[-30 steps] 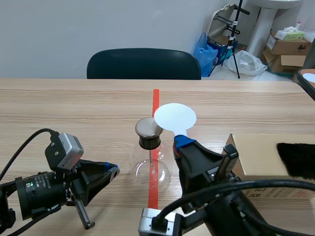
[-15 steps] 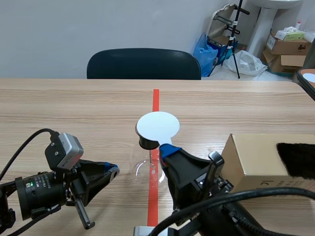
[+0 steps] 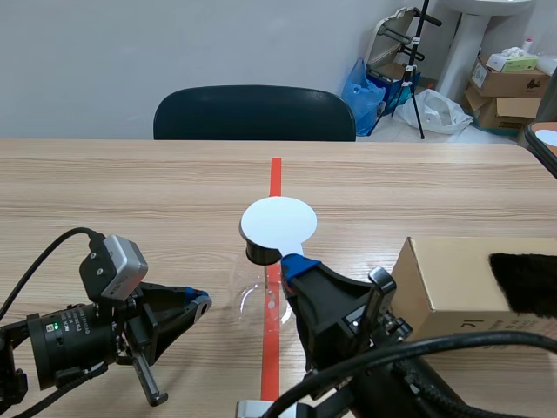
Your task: Do the electroscope experiment
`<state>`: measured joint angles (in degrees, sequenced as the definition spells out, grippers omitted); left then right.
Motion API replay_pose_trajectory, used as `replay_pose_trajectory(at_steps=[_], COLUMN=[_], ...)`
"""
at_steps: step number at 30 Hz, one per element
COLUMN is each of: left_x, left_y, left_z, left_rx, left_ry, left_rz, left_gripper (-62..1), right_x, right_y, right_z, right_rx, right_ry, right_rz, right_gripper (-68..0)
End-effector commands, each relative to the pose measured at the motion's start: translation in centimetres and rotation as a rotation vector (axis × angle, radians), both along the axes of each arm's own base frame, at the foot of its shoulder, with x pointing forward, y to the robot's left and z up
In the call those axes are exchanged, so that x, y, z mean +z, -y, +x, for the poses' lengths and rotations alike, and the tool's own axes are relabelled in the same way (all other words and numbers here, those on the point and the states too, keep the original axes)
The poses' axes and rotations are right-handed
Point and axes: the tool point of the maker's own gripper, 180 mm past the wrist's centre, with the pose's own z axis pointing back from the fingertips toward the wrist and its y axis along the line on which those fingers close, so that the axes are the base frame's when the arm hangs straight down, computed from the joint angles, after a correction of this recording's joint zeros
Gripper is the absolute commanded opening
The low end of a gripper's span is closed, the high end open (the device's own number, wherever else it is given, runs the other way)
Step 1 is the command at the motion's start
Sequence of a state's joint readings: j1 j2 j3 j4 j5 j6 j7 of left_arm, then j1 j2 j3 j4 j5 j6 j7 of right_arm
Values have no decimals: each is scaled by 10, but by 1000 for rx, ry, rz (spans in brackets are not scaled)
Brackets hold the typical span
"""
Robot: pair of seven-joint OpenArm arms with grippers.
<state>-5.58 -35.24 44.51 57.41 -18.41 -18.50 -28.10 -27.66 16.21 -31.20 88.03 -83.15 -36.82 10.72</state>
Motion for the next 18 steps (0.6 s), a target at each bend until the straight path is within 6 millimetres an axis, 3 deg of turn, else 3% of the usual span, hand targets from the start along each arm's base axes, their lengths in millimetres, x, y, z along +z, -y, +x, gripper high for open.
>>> replay_pose_trajectory(at_steps=[1, 18], left_x=[10, 11], left_y=[7, 7], left_z=[3, 3], left_rx=[-6, -6], left_ry=[22, 22], left_rz=[-37, -37], left_gripper=[-579, -579], right_x=[4, 4], right_y=[0, 3], right_z=[0, 2], right_rx=[9, -12], right_ry=[21, 21], right_rz=[1, 2], right_gripper=[-663, -663])
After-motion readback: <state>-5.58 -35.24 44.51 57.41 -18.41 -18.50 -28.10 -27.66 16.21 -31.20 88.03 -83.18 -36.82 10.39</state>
